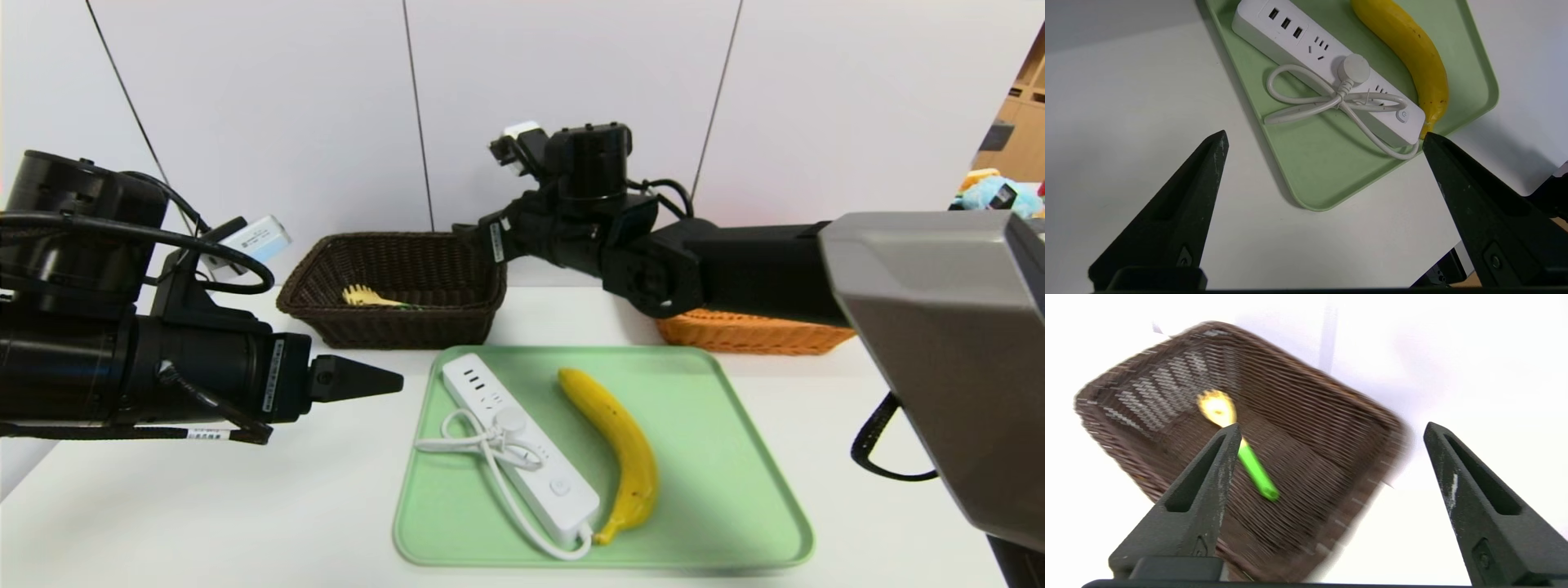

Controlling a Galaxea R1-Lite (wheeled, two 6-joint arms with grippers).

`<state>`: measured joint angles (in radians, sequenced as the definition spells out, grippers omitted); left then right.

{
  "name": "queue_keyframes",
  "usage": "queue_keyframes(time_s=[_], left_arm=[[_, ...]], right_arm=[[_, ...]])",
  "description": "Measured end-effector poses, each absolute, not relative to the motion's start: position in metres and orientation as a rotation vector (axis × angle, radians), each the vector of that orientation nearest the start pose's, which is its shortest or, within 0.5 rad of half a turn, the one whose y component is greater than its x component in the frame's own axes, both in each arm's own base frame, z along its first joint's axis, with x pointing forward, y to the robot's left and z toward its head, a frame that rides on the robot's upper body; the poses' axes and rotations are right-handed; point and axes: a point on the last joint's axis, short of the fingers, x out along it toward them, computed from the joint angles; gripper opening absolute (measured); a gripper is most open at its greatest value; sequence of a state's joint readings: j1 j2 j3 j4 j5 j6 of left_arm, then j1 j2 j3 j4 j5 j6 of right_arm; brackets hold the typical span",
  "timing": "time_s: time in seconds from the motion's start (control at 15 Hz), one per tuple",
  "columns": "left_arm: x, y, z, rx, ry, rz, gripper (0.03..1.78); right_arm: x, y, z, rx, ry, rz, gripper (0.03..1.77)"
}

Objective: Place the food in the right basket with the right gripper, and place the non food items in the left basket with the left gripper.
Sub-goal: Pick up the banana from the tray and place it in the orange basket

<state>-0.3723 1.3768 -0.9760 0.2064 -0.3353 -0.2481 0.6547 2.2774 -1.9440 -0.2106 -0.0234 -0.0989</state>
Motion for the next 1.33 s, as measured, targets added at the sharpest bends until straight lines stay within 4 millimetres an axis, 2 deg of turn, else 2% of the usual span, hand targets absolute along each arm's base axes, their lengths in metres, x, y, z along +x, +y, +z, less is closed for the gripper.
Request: queue_keyframes(time_s=[0.4, 0.73, 1.0, 1.33], left_arm=[[0.198, -0.085, 0.242, -0.259, 0.687, -0.598, 1.69], [0.198, -0.086, 0.244, -0.308, 0.696, -0.582, 1.69], [0.199, -0.086, 0.243, -0.32, 0.709, -0.576, 1.69], [0.204, -0.09, 0.241, -0.334, 0.729, -0.572, 1.69]], right_arm=[[0.364, 0.232, 0.273, -0.147, 0.296, 0.52, 1.64], [0.323, 0.19, 0.291, -0.148, 0.532, 0.473, 1.67], [0.294, 0.174, 0.289, -0.142, 0.67, 0.452, 1.69], [0.267, 0.163, 0.272, -0.107, 0.79, 0.427, 1.69]])
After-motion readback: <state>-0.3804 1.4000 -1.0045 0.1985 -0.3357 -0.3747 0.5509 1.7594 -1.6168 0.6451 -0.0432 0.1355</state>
